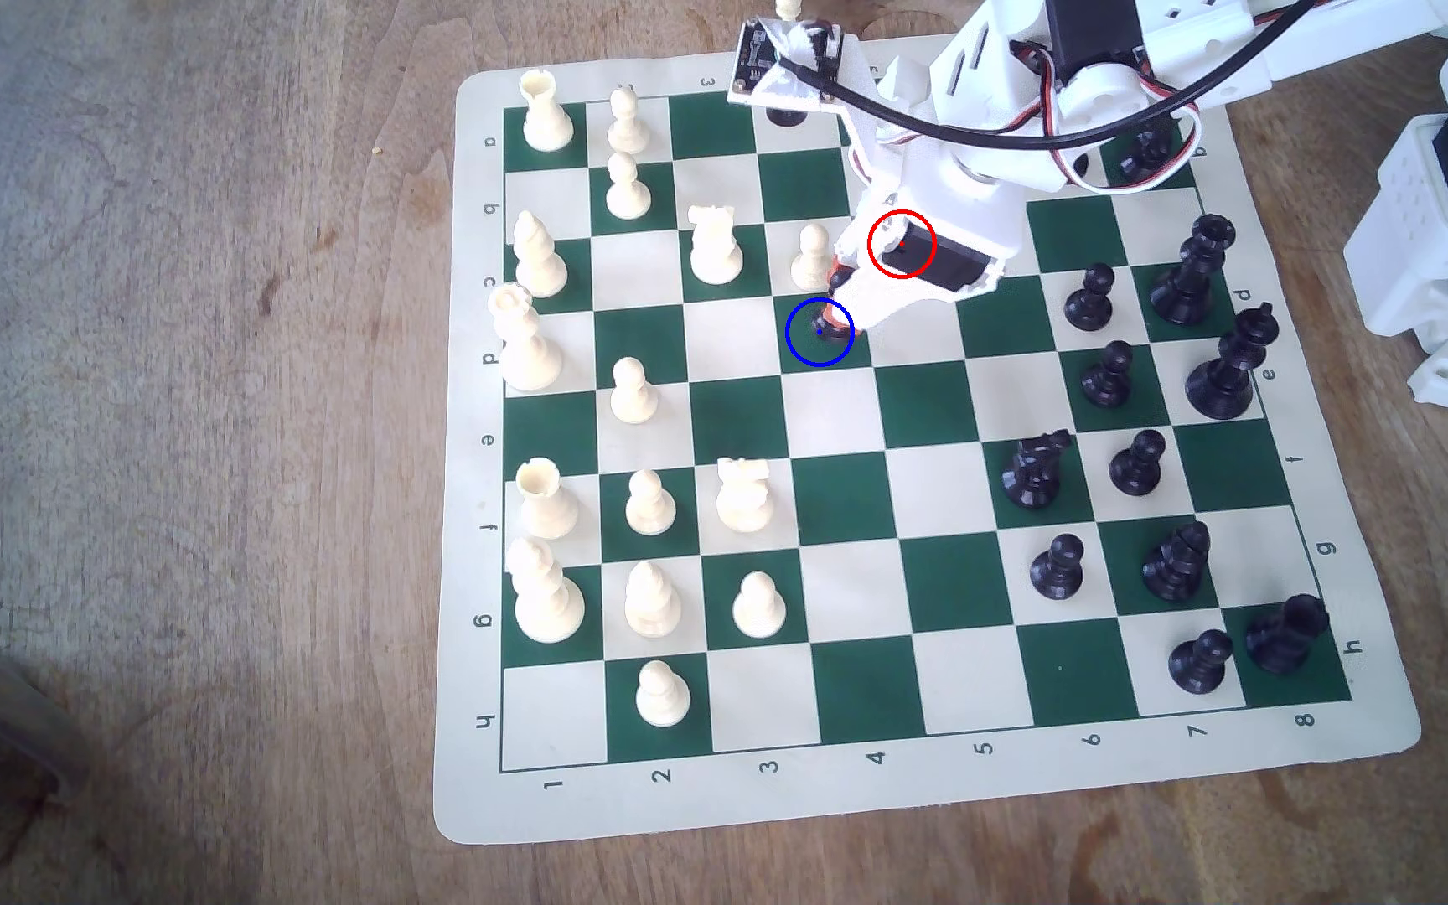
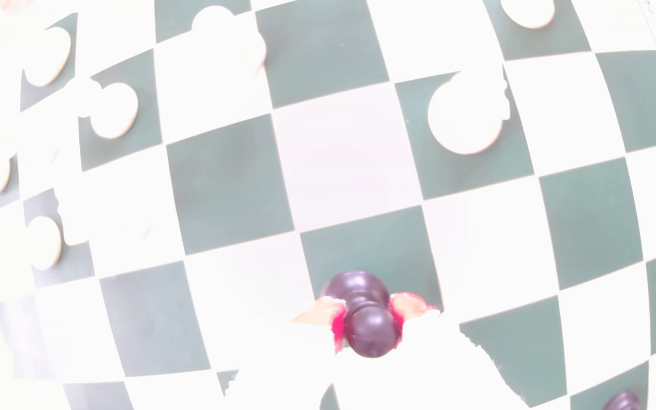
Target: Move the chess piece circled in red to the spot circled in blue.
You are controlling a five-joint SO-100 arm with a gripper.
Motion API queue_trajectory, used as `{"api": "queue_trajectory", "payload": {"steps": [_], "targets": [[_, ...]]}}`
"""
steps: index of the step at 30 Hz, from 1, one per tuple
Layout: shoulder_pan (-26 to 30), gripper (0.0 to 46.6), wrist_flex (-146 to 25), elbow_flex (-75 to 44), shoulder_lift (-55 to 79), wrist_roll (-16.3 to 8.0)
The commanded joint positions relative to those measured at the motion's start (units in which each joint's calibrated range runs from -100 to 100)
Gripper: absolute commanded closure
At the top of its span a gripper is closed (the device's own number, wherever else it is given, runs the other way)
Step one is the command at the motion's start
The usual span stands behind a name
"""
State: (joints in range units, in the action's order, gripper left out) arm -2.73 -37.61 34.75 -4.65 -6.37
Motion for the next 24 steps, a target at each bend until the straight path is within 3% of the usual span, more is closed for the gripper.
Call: {"api": "queue_trajectory", "payload": {"steps": [1, 10, 15, 19, 20, 24], "targets": [[0.03, 44.4, 1.08, -4.01, -0.10, -0.05], [-0.05, 44.3, 3.13, -3.56, 2.27, -0.05], [-0.44, 41.6, 3.70, -3.56, 2.36, -0.05], [-0.60, 34.5, 4.69, -2.75, 2.19, -0.29], [-0.60, 29.8, 6.16, -1.48, 1.68, -0.63], [-0.60, 25.8, 6.90, -0.03, 0.24, -0.88]]}}
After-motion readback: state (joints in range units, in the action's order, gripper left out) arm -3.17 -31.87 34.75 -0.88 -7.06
